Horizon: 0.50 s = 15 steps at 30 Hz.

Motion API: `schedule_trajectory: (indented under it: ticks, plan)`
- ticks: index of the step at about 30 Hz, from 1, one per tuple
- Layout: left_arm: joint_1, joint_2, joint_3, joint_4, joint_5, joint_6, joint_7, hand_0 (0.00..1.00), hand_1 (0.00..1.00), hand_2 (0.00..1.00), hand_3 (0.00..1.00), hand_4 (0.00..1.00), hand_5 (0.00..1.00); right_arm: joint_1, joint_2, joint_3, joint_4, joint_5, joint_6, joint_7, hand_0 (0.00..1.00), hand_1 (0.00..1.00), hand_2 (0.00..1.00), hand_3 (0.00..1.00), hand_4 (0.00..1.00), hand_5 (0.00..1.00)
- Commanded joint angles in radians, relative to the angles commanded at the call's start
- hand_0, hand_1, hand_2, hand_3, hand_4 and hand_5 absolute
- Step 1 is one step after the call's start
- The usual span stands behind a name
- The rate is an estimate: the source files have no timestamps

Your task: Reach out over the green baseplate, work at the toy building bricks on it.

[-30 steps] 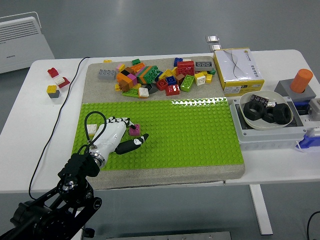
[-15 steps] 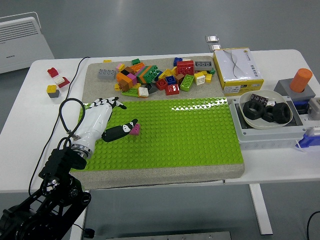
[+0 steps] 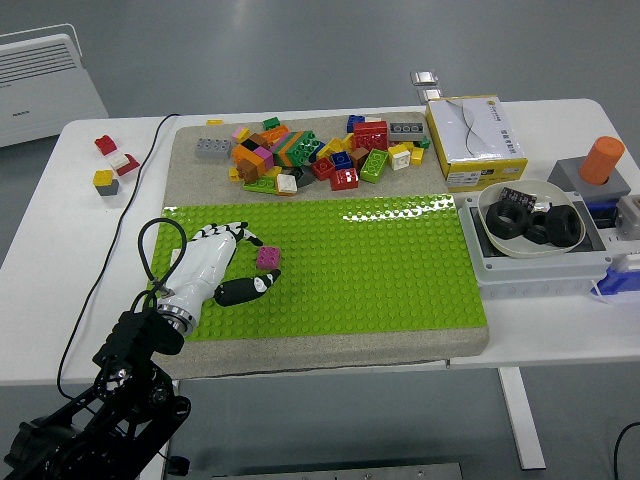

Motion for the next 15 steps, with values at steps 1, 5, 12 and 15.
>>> schedule_trajectory:
  ticks: [1, 5, 12, 15]
  plan:
    - [-0.003, -0.002, 0.003, 0.007, -0.001, 0.002, -0.002, 0.976, 0.914, 0.917, 0.636, 0.808, 0.518, 0.0, 0.0, 0.003, 0.0, -0.002, 0.0, 0.0, 0.668, 0.666, 0.732, 0.753, 0.761, 0.964]
    - [-0.015, -0.011, 0.017, 0.038, -0.006, 0.007, -0.006, 0.974, 0.911, 0.913, 0.637, 0.803, 0.522, 0.0, -0.002, 0.014, 0.0, -0.013, 0.002, 0.001, 0.669, 0.666, 0.731, 0.753, 0.761, 0.966]
    - [-0.024, -0.02, 0.027, 0.08, -0.016, 0.011, -0.01, 0.968, 0.908, 0.912, 0.633, 0.799, 0.522, 0.001, -0.003, 0.016, 0.0, -0.015, 0.002, 0.001, 0.667, 0.665, 0.732, 0.753, 0.761, 0.967]
    - [-0.03, -0.027, 0.026, 0.101, -0.02, 0.014, -0.014, 0.968, 0.907, 0.911, 0.631, 0.797, 0.52, 0.001, -0.003, 0.015, 0.0, -0.013, 0.002, 0.001, 0.668, 0.666, 0.732, 0.753, 0.761, 0.969]
